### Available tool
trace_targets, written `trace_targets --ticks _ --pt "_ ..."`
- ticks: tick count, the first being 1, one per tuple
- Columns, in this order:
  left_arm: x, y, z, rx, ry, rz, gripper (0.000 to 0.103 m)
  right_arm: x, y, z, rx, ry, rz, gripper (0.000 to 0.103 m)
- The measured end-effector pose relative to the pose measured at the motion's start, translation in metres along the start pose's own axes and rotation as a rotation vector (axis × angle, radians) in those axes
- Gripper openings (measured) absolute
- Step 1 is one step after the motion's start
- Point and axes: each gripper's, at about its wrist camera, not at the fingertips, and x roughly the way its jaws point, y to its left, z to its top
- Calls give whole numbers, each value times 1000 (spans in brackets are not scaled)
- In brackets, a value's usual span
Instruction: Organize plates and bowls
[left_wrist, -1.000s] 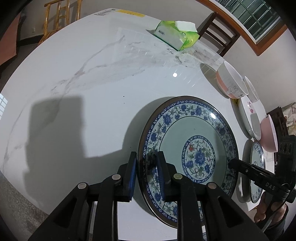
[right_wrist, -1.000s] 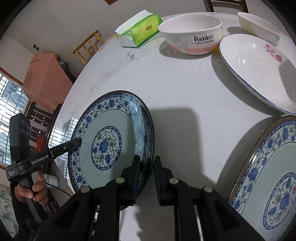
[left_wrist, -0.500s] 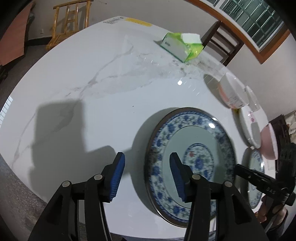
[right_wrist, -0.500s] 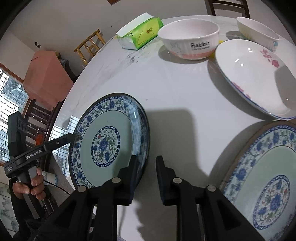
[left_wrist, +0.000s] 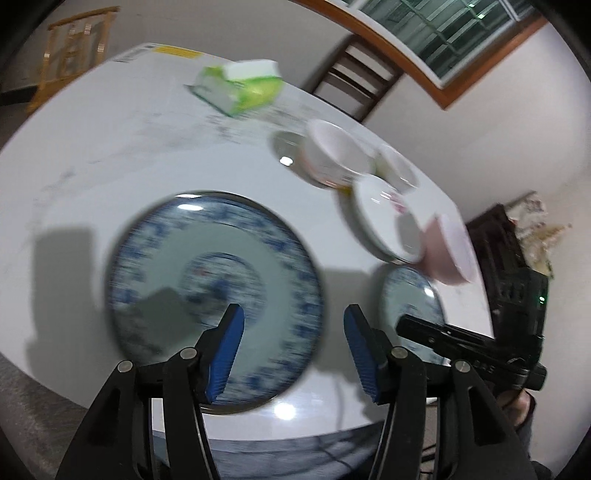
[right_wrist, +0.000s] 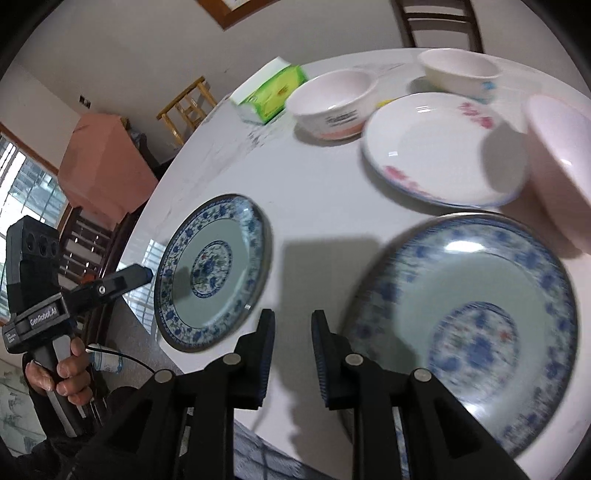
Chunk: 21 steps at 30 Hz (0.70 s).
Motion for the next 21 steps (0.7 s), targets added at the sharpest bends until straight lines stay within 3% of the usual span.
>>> trace_targets --ticks 12,21 --pt "66 -73 -15 18 140 -142 52 -78 -101 -32 177 -94 -76 21" --pt "94 -82 -19 -24 193 -170 51 -94 -163 -47 297 -108 -105 23"
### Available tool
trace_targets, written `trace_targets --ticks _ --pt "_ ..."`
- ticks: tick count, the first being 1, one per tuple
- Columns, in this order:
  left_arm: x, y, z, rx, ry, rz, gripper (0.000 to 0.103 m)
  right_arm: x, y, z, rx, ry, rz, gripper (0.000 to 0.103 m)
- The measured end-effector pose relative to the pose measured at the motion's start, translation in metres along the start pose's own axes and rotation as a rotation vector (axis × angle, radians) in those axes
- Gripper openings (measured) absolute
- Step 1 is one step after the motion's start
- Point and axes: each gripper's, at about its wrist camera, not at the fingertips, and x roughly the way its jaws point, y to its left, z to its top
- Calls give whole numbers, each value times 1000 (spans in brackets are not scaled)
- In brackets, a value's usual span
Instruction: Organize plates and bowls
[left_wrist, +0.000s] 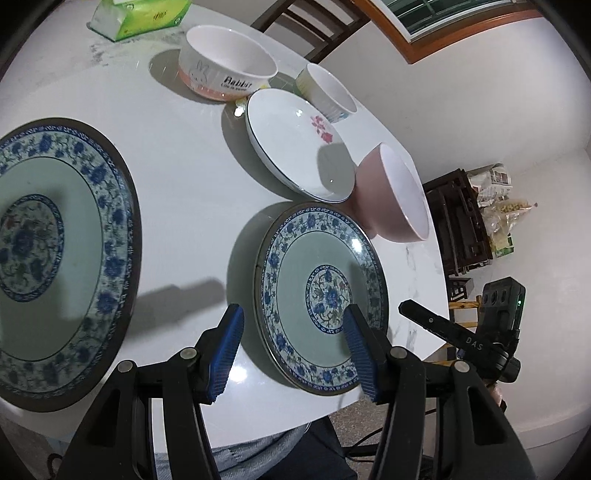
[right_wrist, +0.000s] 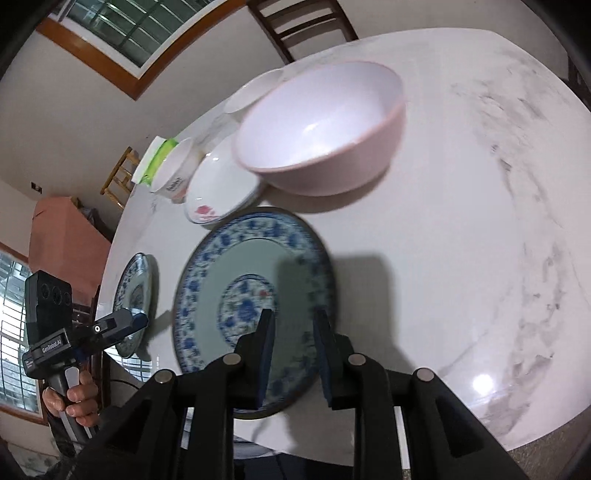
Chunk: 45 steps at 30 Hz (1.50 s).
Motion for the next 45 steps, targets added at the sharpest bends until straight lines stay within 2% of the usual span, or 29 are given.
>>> trace_targets --ticks 7,16,22,29,31,35,45 --pt "13 6 2 -13 27 30 51 15 -20 1 23 24 -2 23" --pt "28 6 4 -6 59 43 49 26 -20 3 8 33 39 23" --pt "35 7 5 -3 73 57 42 31 -23 5 8 36 50 23" --pt "44 7 7 20 93 68 29 34 -23 2 -2 40 61 20" --pt "47 8 7 25 96 77 25 35 -22 2 -6 42 54 14" --pt "48 11 7 39 91 101 10 33 -23 0 -7 26 37 14" --pt "40 10 3 81 77 122 11 27 -15 -8 2 23 23 15"
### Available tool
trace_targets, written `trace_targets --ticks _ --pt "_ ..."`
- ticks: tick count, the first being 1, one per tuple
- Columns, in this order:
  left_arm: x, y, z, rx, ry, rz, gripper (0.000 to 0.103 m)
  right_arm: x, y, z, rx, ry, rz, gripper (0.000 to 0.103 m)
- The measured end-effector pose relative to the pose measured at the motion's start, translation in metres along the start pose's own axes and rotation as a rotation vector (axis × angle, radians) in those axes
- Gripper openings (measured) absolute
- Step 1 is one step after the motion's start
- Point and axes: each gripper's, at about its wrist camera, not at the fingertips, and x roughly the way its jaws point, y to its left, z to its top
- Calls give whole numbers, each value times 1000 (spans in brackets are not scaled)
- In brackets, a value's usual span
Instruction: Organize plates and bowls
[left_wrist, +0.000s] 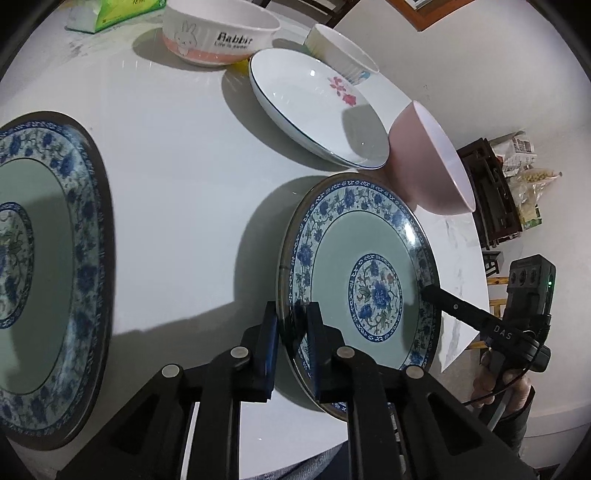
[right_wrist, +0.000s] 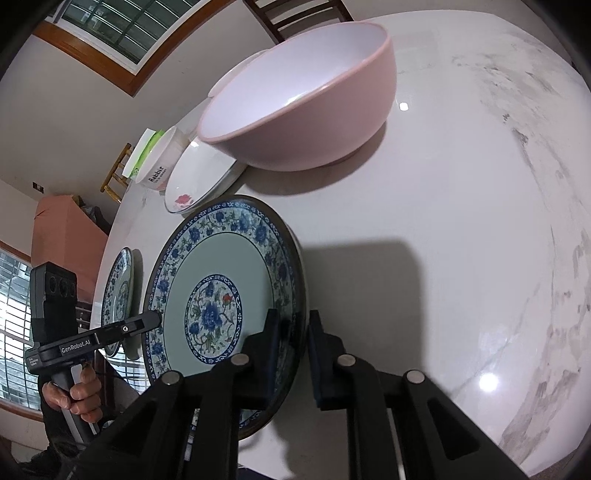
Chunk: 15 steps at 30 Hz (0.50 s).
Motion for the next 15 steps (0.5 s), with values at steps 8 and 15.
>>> trace_targets --ticks 8,15 --pt "-18 0 -6 9 -33 12 11 -6 18 -1 -24 -15 -7 15" --pt "-39 5 -7 9 -73 24 11 -11 42 0 -49 -24 -6 15"
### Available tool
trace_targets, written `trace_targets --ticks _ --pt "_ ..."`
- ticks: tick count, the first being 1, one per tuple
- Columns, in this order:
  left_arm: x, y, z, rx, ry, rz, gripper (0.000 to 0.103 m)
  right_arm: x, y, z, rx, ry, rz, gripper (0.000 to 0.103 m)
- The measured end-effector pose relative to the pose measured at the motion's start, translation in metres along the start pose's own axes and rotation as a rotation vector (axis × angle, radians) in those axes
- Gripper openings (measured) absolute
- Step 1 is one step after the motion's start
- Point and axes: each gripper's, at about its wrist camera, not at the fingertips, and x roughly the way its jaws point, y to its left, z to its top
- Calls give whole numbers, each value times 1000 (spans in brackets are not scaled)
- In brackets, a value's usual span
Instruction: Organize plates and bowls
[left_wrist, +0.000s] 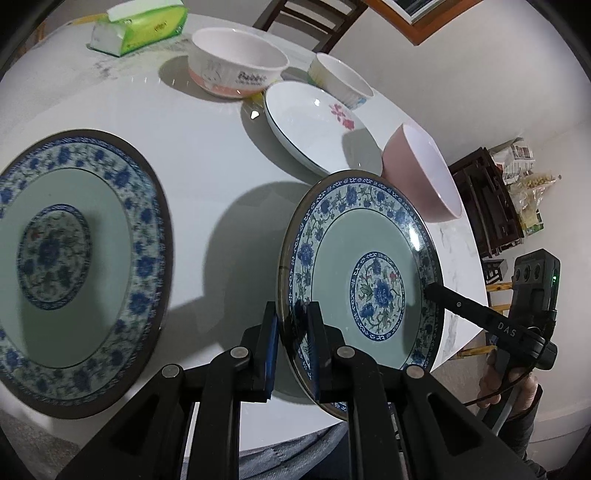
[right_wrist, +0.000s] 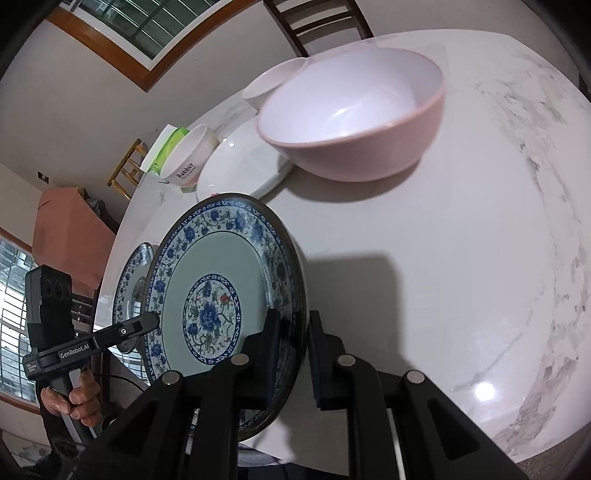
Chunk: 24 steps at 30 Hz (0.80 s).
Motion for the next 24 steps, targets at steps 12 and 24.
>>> trace_targets --ticks 12,24 --pt "-55 35 5 -60 -90 29 12 9 70 17 -96 13 28 15" --pt "-115 120 3 -191 -171 101 13 69 173 34 -217 103 72 15"
